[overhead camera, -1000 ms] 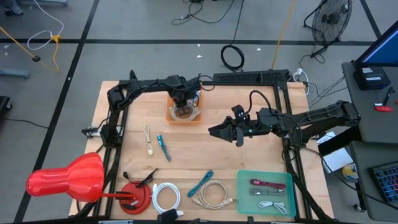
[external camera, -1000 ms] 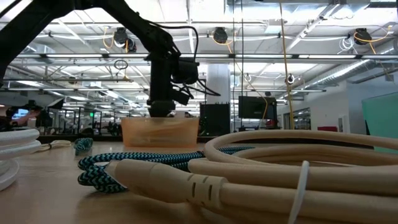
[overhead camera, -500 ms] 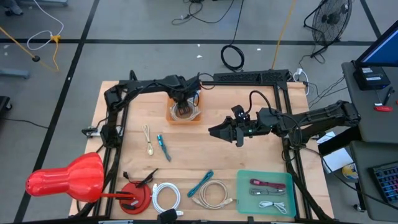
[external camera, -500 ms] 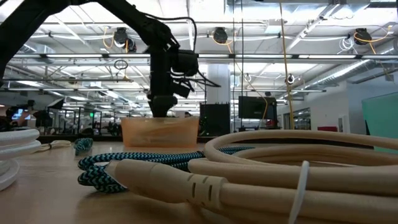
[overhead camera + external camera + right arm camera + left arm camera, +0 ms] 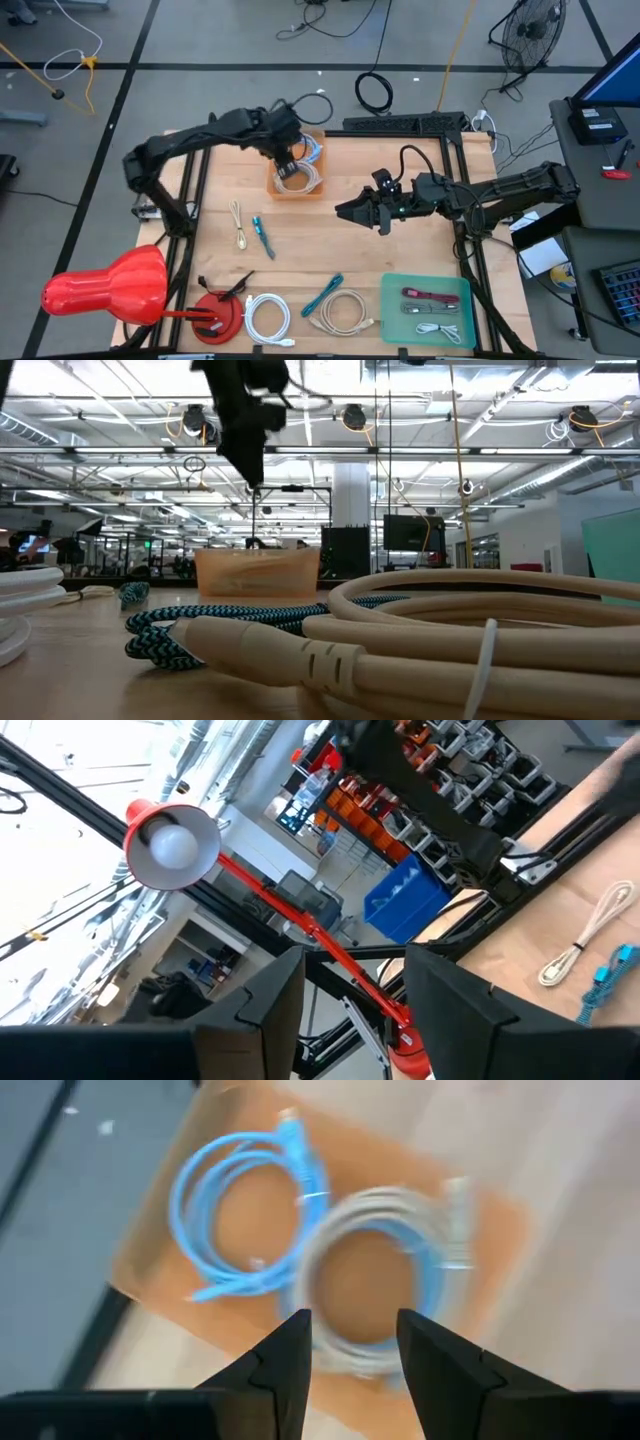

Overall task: Pick & Place USB Port
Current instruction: Put the top blue patterned usb cable into the grin bin

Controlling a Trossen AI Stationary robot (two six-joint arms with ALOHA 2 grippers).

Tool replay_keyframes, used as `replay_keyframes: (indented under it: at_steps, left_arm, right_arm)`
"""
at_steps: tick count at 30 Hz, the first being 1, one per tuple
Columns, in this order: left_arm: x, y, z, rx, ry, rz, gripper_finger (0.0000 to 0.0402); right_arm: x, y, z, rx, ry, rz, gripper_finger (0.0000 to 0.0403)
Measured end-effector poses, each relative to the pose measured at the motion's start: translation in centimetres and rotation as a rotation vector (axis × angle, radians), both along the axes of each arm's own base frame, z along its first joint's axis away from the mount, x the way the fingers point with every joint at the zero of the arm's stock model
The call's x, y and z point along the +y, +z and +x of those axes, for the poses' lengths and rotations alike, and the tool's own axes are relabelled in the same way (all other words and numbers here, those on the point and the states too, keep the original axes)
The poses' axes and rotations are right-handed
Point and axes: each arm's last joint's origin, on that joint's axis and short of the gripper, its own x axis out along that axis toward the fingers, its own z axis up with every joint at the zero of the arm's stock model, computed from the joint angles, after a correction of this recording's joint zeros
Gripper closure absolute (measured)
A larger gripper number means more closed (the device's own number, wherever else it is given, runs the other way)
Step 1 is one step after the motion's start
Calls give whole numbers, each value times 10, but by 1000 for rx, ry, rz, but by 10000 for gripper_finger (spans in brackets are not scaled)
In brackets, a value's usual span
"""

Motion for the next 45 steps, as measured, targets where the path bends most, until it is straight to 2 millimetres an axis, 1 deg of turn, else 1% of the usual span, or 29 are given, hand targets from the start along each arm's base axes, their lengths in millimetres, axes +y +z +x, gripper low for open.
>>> replay_keyframes:
  at_steps: [4, 8, 11, 14, 17, 19, 21, 23, 27, 31, 33, 37, 42, 45]
  left_arm:
    - [-34, 23, -15, -69, 59, -114, 250]
    - [-72, 35, -27, -55, 127, -210, 250]
    - [-98, 37, -32, -24, 199, -260, 250]
    - [-122, 36, -37, 28, 322, -287, 250]
    - [-141, 35, -39, 21, 438, -285, 250]
    - [-150, 31, -37, -8, 516, -302, 250]
    - [-156, 23, -34, -29, 583, -336, 250]
    - [-161, 11, -33, -14, 651, -389, 250]
    - [-169, -21, -35, 57, 752, -450, 250]
    - [-173, -55, -43, 172, 846, -495, 250]
    - [-174, -69, -46, 199, 869, -519, 250]
    - [-173, -86, -44, 162, 869, -544, 249]
    - [-166, -105, -44, 141, 886, -597, 249]
    - [-163, -115, -47, 153, 901, -603, 249]
  right_arm:
    - [-2, -3, 0, 28, -5, 3, 242]
    - [-2, -8, 1, 86, -5, 9, 242]
    - [-3, -14, 0, 143, 14, 11, 242]
    - [-6, -20, 0, 211, 60, 38, 242]
    - [-8, -24, -1, 259, 118, 54, 242]
    - [-9, -25, -1, 278, 157, 53, 242]
    - [-10, -27, -1, 290, 191, 43, 242]
    - [-11, -29, -2, 313, 213, 38, 242]
    - [-12, -34, -4, 353, 244, -20, 242]
    - [-11, -43, -7, 435, 257, -66, 242]
    - [-12, -47, -8, 476, 261, -84, 241]
    - [-12, -50, -13, 519, 268, -113, 242]
    - [-10, -47, -16, 517, 273, -125, 242]
    - [-10, -44, -19, 501, 258, -139, 242]
